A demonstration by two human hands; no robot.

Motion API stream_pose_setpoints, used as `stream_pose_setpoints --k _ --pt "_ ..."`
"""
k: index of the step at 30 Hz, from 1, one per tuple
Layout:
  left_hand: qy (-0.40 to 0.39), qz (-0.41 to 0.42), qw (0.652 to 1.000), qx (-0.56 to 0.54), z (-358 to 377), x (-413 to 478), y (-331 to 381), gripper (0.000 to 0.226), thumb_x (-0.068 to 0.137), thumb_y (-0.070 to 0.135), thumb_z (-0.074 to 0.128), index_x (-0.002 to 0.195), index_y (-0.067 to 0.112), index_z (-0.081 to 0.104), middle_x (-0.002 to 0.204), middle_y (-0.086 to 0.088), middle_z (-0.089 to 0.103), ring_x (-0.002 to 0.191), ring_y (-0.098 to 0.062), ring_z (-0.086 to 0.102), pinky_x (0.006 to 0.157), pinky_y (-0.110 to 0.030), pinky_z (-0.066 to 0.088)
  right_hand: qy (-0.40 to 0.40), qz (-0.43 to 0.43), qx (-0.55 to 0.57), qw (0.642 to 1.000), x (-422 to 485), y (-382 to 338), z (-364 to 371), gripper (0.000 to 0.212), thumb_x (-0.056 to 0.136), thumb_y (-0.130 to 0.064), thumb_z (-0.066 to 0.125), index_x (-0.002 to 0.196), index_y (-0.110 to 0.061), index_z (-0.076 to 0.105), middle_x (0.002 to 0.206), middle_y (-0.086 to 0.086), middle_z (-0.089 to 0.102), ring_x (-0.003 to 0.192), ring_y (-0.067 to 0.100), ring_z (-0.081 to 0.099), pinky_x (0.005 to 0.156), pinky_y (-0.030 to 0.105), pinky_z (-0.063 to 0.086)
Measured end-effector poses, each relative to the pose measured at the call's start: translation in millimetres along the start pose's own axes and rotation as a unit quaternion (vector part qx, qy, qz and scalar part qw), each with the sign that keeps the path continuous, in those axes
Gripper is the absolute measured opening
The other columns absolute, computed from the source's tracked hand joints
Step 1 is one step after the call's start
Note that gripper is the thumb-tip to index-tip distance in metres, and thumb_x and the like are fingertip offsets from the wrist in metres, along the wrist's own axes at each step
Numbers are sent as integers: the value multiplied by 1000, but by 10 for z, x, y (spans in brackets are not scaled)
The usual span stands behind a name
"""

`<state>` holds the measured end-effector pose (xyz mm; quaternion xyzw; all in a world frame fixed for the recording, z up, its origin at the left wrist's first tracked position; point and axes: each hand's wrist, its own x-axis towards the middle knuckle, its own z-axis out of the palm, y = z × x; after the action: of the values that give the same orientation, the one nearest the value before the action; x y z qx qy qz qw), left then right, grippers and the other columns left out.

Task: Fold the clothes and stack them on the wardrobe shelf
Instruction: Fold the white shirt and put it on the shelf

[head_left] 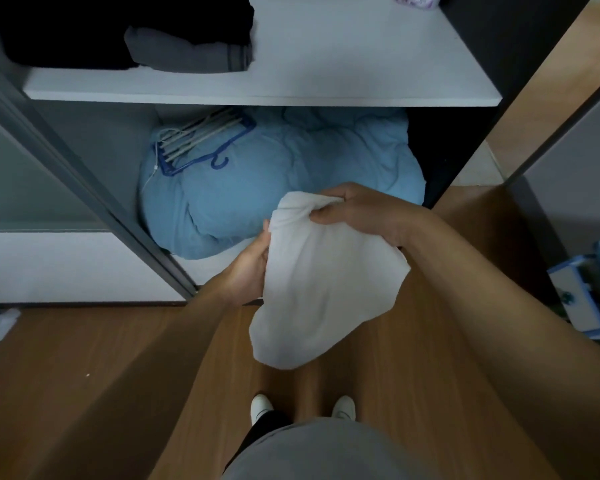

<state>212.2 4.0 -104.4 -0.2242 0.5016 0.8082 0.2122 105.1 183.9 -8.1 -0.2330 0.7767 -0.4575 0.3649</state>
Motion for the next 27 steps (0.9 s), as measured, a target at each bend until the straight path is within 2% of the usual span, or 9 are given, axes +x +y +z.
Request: stream_pose_setpoints --k 2,5,9,12,15,17,22,25,27 --pt "-76 24 994 76 -77 -37 -76 75 74 76 54 132 29 54 137 0 61 126 -21 58 107 -45 44 12 28 -3 1000 35 -6 -71 14 89 -25 71 91 -39 70 79 -21 73 70 -8 68 54 5 48" --pt "-99 34 961 254 -53 -82 -101 67 73 58 77 130 27 59 127 -1 68 119 -22 64 104 -48 49 61 47 75 994 89 4 -190 18 91 -16 67 102 -27 77 91 -16 74 78 -3 70 63 7 51" --pt "-52 58 991 105 38 -122 -137 59 78 38 76 131 20 59 122 -4 71 114 -26 67 91 -43 56 174 31 395 901 78 151 -413 27 99 -30 56 116 -11 67 105 10 67 78 16 68 70 26 58" --pt "-37 60 997 -26 24 -106 -66 51 85 28 67 132 11 58 124 -11 69 114 -29 67 85 -39 58 172 93 408 892 -35 583 -285 53 99 -55 45 123 -13 66 116 10 71 90 21 73 73 33 57" --pt "-15 30 998 -59 -22 -94 65 40 93 32 58 127 10 63 119 -11 72 108 -26 69 86 -36 57 120 109 461 872 -175 1028 158 57 100 -59 35 86 -29 81 88 -4 78 81 12 74 72 31 56" --pt "18 28 996 -80 -48 -77 138 33 100 31 50 120 9 64 106 -8 75 94 -20 73 79 -31 58 113 108 506 848 -296 1149 427 49 96 -59 40 82 -33 79 79 -9 76 77 9 72 69 29 56" --pt "66 9 995 -74 -124 8 158 60 100 58 38 119 8 66 115 -12 73 101 -24 72 81 -36 56 132 70 455 878 -359 1157 767 42 84 -25 74 121 -9 67 114 12 73 99 24 73 73 30 59" --pt "6 18 999 -49 -257 -16 52 78 86 72 45 137 14 56 136 -9 62 124 -26 60 93 -39 54 176 79 478 857 -301 1070 778 41 88 -10 71 127 -4 62 118 15 71 102 27 71 75 32 59" --pt "-10 16 999 27 -320 -45 -99 63 84 62 60 131 21 62 133 -5 65 121 -23 63 90 -36 54 178 95 506 839 -269 1021 718 35 90 -12 70 124 -4 65 116 14 72 103 26 71 77 33 59"
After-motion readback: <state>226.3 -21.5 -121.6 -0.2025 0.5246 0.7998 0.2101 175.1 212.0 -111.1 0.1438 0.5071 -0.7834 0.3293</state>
